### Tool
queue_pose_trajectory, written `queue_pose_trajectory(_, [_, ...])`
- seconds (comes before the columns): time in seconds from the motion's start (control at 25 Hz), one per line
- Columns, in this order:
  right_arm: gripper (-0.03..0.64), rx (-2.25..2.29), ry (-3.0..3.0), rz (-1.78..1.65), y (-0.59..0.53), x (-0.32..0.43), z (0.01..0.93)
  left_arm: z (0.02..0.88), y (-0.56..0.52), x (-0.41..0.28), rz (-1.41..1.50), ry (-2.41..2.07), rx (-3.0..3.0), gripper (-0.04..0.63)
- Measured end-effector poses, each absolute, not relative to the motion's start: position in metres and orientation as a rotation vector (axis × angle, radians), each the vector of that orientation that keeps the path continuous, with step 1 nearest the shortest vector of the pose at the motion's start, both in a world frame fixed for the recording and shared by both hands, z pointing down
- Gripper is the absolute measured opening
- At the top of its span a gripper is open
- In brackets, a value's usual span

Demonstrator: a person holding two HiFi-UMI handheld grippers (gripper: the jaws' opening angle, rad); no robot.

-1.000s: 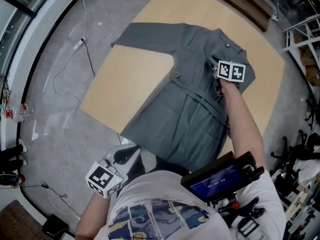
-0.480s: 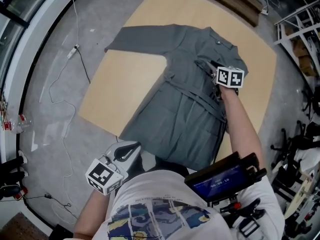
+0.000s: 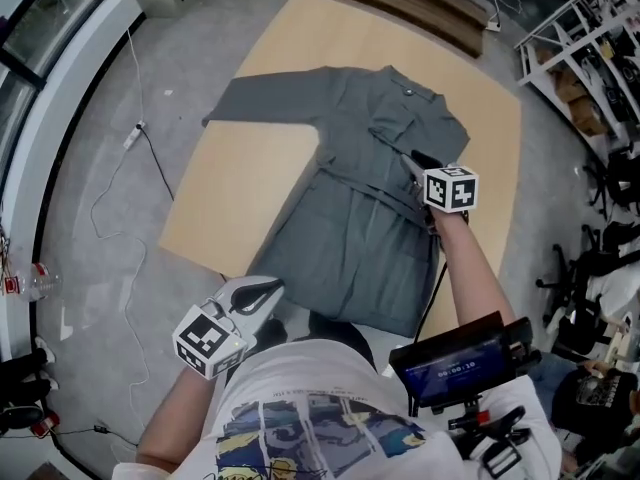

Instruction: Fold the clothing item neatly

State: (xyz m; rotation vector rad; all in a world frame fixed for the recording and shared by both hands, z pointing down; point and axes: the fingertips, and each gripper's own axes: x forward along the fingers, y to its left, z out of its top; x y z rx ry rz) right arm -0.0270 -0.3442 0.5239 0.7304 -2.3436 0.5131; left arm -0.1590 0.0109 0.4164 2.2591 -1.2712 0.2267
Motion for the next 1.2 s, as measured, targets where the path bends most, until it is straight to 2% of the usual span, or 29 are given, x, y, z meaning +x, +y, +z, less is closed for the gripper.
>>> queue_pose_trajectory(0.48, [0.107, 0.86, -2.433, 0.409, -0.167, -0.002, 0.45, 0.41, 0.065, -0.166, 0.226, -1.06, 2.43, 0.009])
queue_pose_trajectory(0.72, [0.107, 0.84, -2.419, 0.402, -0.055, 0.0, 0.446, 0.42, 0.087, -0.158, 0.25, -0.967, 2.439, 0.009])
queue_pose_trajectory(1.2, [0.107, 0.671, -2.493, 0.311, 0.034, 0.007, 0.434, 0.407, 0.092, -0.11, 0.306, -1.026, 2.45, 0.009])
